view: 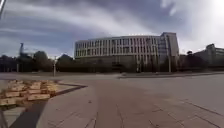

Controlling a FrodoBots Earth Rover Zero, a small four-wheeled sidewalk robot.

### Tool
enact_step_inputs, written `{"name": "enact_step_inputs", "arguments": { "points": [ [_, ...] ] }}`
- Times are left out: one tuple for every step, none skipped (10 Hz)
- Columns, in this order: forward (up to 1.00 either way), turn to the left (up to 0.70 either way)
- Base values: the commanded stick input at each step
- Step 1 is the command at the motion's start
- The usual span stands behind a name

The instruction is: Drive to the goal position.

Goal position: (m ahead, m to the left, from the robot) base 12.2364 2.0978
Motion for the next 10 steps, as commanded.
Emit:
{"name": "enact_step_inputs", "arguments": {
  "points": [
    [1.0,0.0],
    [1.0,0.0],
    [1.0,0.23],
    [1.0,0.34],
    [1.0,0.13],
    [1.0,0.06],
    [1.0,0.0],
    [1.0,0.0],
    [1.0,0.0],
    [1.0,0.0]
  ]
}}
